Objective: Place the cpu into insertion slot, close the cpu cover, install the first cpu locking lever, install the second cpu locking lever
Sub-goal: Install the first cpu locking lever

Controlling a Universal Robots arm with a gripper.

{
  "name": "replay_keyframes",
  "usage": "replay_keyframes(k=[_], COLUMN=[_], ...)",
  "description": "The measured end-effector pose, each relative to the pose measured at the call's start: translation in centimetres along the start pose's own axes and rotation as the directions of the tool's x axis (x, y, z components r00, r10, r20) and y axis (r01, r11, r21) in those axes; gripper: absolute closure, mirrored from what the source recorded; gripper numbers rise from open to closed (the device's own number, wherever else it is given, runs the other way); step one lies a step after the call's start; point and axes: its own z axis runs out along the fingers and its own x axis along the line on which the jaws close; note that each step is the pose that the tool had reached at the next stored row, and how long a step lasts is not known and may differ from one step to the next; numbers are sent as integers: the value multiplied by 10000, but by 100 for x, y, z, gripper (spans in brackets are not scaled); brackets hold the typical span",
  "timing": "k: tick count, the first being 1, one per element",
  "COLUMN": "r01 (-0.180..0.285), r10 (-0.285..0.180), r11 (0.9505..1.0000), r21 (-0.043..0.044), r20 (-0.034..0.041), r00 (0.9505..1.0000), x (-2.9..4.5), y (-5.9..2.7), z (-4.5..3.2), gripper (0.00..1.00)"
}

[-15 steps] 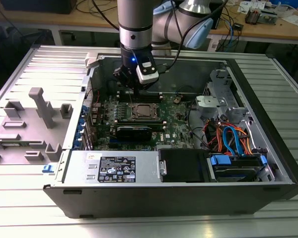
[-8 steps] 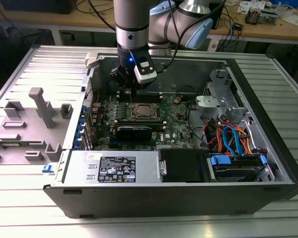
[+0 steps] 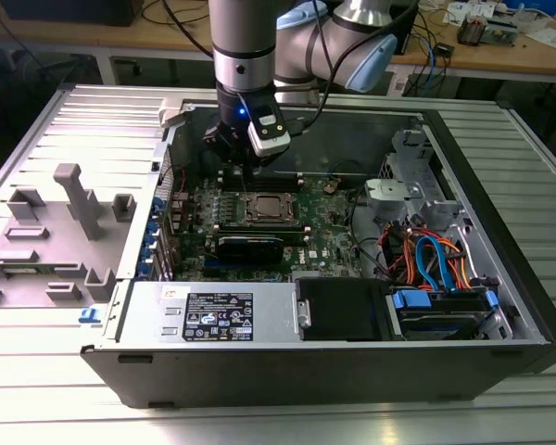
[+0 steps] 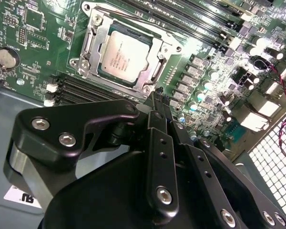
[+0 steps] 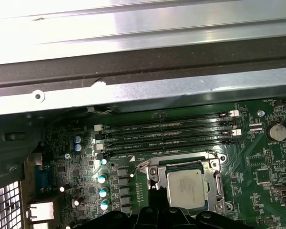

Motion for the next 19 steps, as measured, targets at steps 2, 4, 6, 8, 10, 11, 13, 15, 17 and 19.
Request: replay_keyframes(k=[2,4,6,8,10,11,13,15,17,19], r01=[23,54,79,126,231,351,787,1053,1080,1095], r10=[-23,-54,-79,-126,-231,-351,-787,-1053,-1080,-1095], r11=[10000,10000,10000,9999,9997,9994,9969,9944,9941,9940], r21=[0,-1,-2,-4,-7,-10,-21,-28,-28,-29], r20=[-1,-1,-1,-3,-5,-8,-20,-26,-28,-28], r00=[10000,10000,10000,9999,9997,9994,9969,9944,9941,9940], x=[22,69,113,167,188,194,225,254,261,267], y=[-3,-9,-14,-20,-22,-22,-18,29,58,81], z=[-1,-2,-3,-5,-5,-5,-6,-5,-5,-5], gripper=[89,89,89,89,89,89,89,89,89,89])
